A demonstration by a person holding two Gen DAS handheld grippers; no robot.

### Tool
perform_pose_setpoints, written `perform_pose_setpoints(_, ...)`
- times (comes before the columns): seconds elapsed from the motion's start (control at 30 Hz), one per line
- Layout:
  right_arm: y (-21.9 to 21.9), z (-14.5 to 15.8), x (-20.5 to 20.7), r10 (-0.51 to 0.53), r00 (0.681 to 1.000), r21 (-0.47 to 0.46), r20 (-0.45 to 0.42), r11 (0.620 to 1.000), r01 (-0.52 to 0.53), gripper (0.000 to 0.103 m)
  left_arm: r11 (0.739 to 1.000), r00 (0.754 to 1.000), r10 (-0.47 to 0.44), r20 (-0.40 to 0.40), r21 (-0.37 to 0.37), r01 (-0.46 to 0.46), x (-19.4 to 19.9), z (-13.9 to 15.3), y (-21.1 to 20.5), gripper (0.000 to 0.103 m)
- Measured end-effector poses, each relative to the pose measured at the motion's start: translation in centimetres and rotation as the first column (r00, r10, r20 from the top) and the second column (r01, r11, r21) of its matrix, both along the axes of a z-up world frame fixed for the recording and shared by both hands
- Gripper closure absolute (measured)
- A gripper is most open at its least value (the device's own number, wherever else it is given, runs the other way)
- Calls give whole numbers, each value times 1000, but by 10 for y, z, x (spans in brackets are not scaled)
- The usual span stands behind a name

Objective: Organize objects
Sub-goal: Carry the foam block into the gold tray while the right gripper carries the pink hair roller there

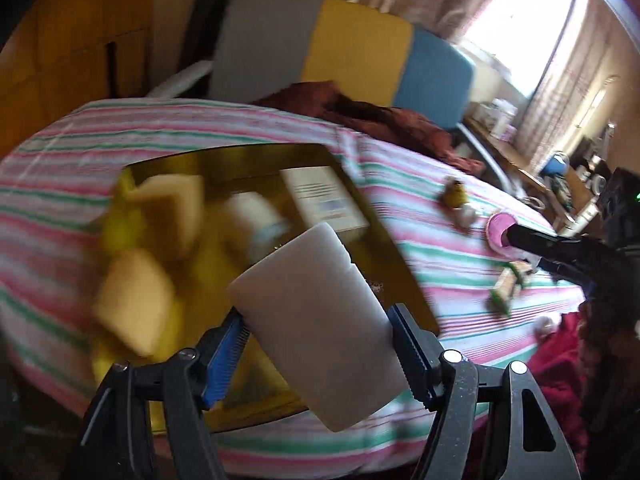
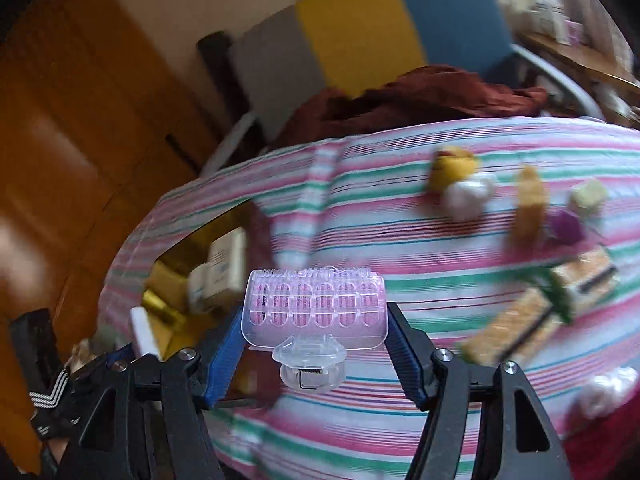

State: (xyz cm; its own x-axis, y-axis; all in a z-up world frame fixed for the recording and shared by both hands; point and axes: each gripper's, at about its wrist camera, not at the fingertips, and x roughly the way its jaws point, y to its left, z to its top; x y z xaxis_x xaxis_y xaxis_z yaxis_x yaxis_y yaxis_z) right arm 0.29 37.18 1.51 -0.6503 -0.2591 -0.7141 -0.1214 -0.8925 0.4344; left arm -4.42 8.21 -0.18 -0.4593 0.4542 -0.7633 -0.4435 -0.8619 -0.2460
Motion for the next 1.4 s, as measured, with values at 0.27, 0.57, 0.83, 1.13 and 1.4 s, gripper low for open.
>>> perform_pose_setpoints(0.27,-98,-7,-40,233,972,9,24,972,-233,36,989,991,133,-10,-58,-133,-10,-15,-61,32)
perform_pose_setpoints(0.57,-123,-34,-54,238,965,42,115,969,-244,28,976,987,157,-25,-147,-159,-15,-31,-73,21)
perform_pose_setpoints(0.83,-118,-52,-40,214,962,55,170,973,-226,28,919,948,272,-164,-250,-306,-14,-27,-78,14)
perform_pose_setpoints(1.13,-126,-45,-24,171,977,172,128,966,-192,28,922,923,312,-224,-165,-351,-7,-5,-74,7)
perform_pose_setpoints(1.4,-141,-35,-17,182,982,293,56,937,-191,24,942,931,262,-253,-144,-304,11,9,-49,6)
